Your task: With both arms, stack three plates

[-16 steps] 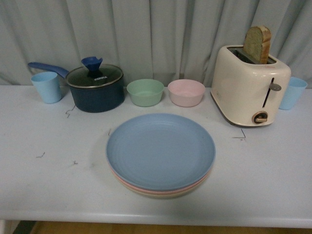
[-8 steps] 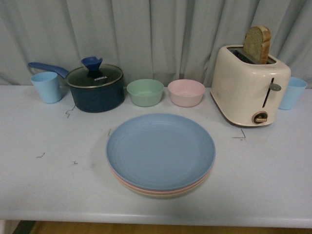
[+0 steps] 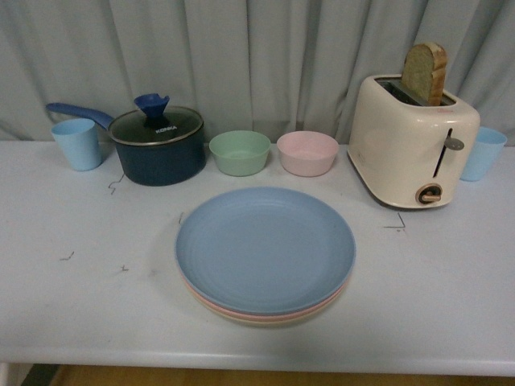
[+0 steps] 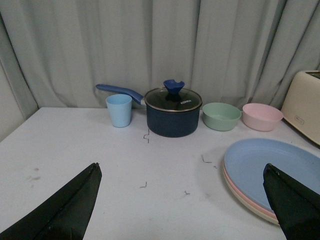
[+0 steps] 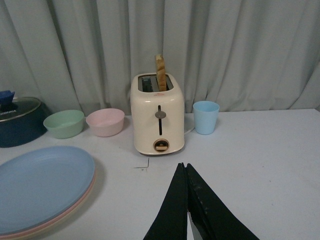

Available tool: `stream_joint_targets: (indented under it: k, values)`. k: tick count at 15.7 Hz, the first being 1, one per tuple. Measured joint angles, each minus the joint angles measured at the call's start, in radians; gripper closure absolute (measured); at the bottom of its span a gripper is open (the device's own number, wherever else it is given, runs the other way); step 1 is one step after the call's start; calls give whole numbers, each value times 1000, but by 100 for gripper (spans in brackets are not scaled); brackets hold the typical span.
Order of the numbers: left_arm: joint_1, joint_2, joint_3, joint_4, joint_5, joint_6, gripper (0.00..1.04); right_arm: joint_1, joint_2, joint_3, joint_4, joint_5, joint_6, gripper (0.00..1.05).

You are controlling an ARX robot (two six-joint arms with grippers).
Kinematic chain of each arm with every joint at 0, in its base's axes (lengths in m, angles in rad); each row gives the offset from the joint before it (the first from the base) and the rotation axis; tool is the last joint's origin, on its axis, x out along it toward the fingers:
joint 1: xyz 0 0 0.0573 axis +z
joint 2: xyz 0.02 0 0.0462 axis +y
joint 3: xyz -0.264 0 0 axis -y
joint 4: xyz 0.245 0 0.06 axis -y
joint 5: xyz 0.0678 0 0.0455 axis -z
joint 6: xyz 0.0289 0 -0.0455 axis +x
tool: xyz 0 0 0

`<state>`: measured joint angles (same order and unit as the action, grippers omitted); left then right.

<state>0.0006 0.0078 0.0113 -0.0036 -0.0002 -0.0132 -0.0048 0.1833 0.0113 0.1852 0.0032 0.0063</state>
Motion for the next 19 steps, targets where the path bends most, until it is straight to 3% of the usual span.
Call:
stream_joint_targets:
  k: [1,2,5,6,13,19]
  values:
    - [0,0,0,0,0,0,7,0,-17,0,-18,0,0,103]
    - [0,0,0,0,0,0,7,0,-109,0,-166,-3,0,103]
    - [0,0,0,0,0,0,7,0,-179,0,-190,-2,0,103]
    - [0,0,0,0,0,0,7,0,-179,0,-190,-2,0,97]
    - [0,0,0,0,0,0,7,0,-179,0,-189,-2,0,6]
    - [0,0,0,0,0,0,7,0,-179,0,-189,-2,0,6]
